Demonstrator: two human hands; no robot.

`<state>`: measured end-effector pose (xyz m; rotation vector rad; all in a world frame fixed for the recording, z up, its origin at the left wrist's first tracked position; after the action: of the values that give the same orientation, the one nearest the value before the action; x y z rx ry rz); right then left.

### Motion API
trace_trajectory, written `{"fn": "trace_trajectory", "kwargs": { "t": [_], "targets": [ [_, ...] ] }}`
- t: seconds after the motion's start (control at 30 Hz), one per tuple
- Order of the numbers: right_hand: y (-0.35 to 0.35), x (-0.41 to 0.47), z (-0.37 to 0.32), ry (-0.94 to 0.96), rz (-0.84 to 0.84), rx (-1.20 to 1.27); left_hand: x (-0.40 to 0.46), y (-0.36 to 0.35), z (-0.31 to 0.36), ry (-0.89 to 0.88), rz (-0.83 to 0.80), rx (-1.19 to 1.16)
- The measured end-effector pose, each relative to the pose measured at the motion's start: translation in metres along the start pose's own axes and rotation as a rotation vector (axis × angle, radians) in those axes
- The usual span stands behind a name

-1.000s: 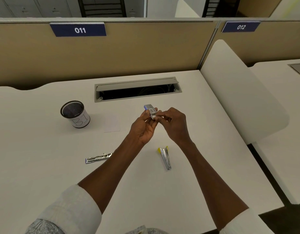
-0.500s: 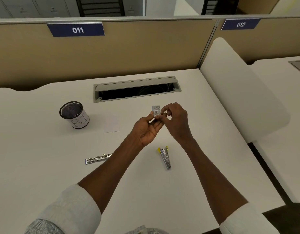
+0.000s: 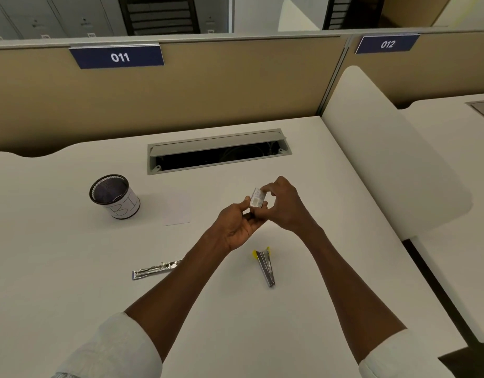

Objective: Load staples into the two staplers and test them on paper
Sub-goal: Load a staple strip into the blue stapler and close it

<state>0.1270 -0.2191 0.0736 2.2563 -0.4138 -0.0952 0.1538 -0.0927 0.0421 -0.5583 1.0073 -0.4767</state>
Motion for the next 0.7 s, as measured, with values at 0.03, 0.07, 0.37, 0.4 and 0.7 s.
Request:
{"fn": "trace_trajectory", "kwargs": {
  "t": [0.03,0.07,0.37,0.4,0.7],
  "targets": [
    [-0.001,0.002,0.003,-0.013,0.013,0.004,0.003,0.0,0.0,-0.005,0.01,0.013],
    [-0.003,0.003,0.006,-0.031,0.032,0.004,0.006,0.002,0.0,-0.017,0.027,0.039],
    [0.009,0.04,0.06,-0.336,0.329,-0.001,0.034,0.016,-0.002,-0.139,0.194,0.37],
    [0.01,0.047,0.066,-0.356,0.337,-0.01,0.036,0.017,-0.001,-0.151,0.205,0.385],
    [0.001,0.101,0.119,-0.505,0.314,-0.075,0.057,0.019,0.002,-0.173,0.245,0.462]
  ]
}}
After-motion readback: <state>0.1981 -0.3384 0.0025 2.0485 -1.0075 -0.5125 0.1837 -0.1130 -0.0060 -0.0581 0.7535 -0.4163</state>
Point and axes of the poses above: each hand's wrist, its own x-axis towards the middle knuckle, its own y-axis out of the back of the hand, z = x × y, the point moved 5 cm from there along x, towards the middle knuckle, and after that the axes turned 4 degrees about x, right-handed, at the moved point
